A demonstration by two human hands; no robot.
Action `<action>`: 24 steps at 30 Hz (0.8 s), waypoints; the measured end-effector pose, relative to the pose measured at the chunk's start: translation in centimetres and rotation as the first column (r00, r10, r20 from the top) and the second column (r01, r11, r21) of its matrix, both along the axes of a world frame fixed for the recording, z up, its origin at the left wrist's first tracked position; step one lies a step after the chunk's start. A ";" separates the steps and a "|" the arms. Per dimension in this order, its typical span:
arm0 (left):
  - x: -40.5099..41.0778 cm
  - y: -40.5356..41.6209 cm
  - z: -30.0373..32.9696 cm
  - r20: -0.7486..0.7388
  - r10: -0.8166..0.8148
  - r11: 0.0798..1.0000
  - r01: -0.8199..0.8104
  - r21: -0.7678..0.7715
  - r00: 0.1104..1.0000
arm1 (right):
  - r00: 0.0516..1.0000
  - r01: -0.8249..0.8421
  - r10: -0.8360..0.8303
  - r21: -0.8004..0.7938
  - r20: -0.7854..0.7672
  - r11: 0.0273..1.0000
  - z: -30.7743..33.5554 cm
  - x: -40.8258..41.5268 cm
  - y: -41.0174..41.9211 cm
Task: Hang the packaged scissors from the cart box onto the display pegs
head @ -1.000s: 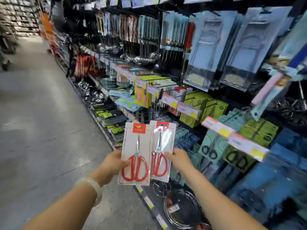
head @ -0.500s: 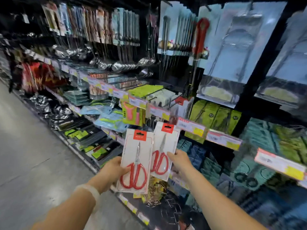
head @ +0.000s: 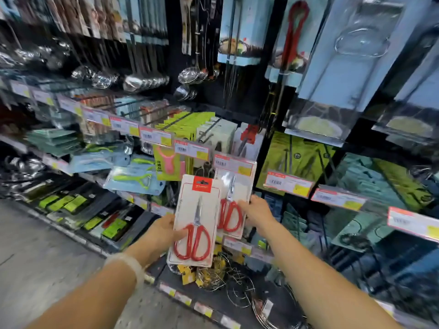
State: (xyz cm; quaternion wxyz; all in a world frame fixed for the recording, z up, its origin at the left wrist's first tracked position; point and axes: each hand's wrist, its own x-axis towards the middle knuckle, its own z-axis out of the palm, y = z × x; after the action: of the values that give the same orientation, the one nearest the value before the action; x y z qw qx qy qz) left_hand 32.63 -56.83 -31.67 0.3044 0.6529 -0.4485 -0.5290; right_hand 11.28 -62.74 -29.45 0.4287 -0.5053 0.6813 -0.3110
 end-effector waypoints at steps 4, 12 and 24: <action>0.4 -0.7 -0.6 -0.013 0.008 1.000 -0.008 0.015 1.000 | 0.994 0.029 -0.034 0.048 0.104 0.998 -0.8 0.9 -0.5; 1.1 -0.9 -1.9 -0.056 -0.017 0.997 0.021 0.080 0.998 | 0.993 0.118 -0.116 -0.049 0.038 0.992 -2.6 1.7 -2.0; 1.4 -1.8 -1.8 -0.078 0.017 0.994 -0.009 0.107 0.997 | 0.992 0.057 -0.079 -0.215 -0.097 0.975 -3.8 2.1 -2.0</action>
State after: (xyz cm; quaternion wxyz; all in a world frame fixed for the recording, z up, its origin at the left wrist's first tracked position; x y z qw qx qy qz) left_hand 34.04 -58.60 -33.46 0.2898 0.6499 -0.4031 -0.5755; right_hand 13.42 -64.74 -33.28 0.3251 -0.5401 0.6829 -0.3692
